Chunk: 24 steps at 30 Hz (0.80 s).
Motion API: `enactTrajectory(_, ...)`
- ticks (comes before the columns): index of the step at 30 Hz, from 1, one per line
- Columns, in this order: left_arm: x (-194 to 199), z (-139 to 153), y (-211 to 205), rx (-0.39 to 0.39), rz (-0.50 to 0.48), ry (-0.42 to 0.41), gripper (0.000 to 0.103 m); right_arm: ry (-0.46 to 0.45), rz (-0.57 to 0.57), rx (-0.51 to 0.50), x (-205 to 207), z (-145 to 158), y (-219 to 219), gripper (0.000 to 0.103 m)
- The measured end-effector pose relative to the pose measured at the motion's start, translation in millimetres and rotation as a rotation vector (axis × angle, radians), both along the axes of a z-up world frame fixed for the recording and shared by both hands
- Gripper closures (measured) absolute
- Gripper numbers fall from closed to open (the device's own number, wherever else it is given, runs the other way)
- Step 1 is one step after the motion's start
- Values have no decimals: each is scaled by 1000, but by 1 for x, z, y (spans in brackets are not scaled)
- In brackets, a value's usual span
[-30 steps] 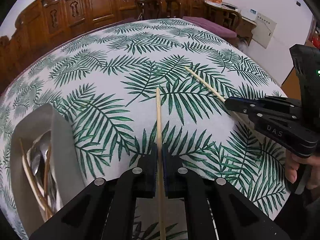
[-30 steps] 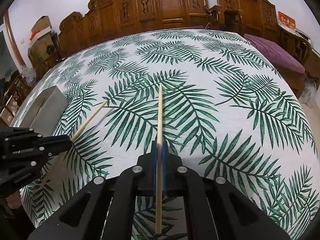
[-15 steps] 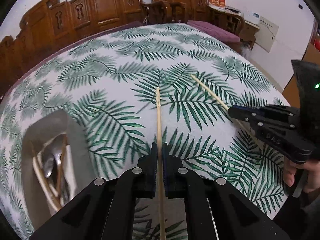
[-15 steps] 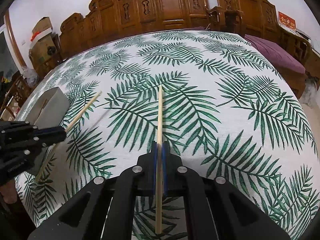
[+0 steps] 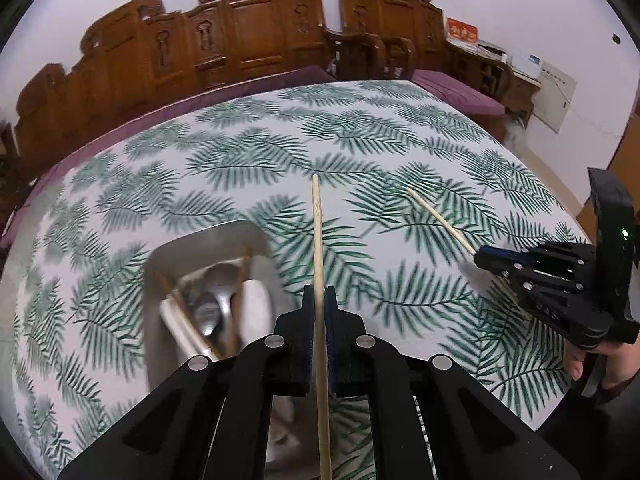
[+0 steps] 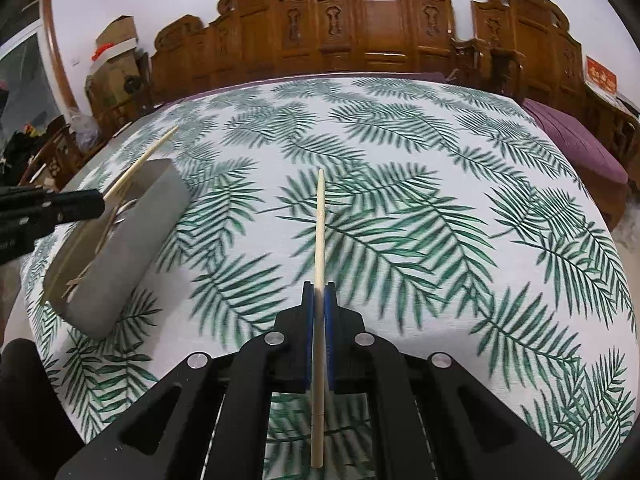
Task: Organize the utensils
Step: 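Carry the chopstick into the metal tray and open the left tool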
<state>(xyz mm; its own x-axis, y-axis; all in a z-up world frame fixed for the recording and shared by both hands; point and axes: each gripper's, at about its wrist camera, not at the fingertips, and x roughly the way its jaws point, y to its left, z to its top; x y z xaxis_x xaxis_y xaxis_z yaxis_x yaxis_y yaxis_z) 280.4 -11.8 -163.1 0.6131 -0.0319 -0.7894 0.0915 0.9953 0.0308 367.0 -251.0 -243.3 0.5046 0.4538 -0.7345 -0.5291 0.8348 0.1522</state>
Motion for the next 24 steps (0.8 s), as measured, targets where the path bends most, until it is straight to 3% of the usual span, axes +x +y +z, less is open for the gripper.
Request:
enactTrajectory(12, 0, -19, 41, 22, 65, 35, 99, -9, 65, -5, -15, 5, 23, 97)
enactTrajectory(24, 9, -42, 51, 1, 86, 86, 99, -3, 69, 6, -15, 5, 25, 97)
